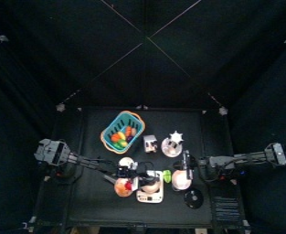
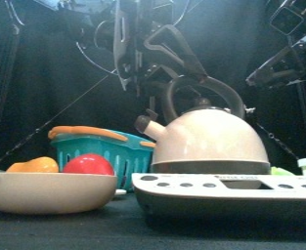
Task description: Grab kettle and place on stove
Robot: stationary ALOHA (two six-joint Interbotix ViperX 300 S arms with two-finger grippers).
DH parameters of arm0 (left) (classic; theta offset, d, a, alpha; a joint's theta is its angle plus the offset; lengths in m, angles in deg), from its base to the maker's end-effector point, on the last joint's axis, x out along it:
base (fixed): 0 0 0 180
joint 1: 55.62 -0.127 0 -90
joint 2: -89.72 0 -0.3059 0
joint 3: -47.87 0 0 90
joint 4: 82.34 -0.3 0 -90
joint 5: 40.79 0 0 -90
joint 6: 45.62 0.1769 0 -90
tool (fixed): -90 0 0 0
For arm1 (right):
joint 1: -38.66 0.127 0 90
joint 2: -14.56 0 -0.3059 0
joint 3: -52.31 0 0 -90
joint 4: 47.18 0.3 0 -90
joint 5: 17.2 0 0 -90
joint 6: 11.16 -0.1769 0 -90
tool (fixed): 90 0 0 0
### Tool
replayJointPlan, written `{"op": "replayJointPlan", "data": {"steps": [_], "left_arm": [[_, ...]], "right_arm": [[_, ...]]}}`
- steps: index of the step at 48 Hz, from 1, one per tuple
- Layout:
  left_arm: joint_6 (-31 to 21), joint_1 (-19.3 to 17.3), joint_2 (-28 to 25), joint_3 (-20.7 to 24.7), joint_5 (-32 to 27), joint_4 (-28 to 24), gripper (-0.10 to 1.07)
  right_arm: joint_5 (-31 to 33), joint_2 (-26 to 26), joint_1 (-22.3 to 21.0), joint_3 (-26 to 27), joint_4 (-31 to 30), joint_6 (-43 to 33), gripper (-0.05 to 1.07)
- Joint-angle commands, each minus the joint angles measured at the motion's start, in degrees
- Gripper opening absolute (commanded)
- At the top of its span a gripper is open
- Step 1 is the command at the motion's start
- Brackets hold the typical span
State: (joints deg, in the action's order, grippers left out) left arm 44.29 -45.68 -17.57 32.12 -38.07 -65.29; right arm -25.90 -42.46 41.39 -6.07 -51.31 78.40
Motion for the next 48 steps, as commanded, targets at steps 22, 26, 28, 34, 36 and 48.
{"op": "replayJointPlan", "data": {"steps": [22,26,28,34,36,48], "left_arm": [[0.3,-0.6,2.3,-0.4,4.5,-2.3,0.76],[0.3,-0.6,2.6,-1.1,5.6,-3.1,0.76],[0.2,-0.6,3.0,-1.6,6.1,-3.3,0.76],[0.2,-0.5,3.9,-2.6,7.7,-3.2,0.76],[0.2,-0.6,4.1,-2.8,8.4,-3.3,0.76],[0.1,-0.6,5.0,-4.1,9.8,-3.1,0.76]], "right_arm": [[-0.2,-0.2,0.0,0.4,-0.2,0.0,0.03],[-0.2,-0.2,-0.1,0.1,-0.3,0.0,0.03],[-0.2,-0.2,0.0,0.1,-0.2,0.0,0.03],[1.2,-0.2,0.2,0.1,-0.2,-0.1,0.03],[1.9,-0.1,0.3,0.4,-0.1,-0.1,0.03],[3.2,-0.1,1.1,2.2,1.1,-0.2,0.03]]}}
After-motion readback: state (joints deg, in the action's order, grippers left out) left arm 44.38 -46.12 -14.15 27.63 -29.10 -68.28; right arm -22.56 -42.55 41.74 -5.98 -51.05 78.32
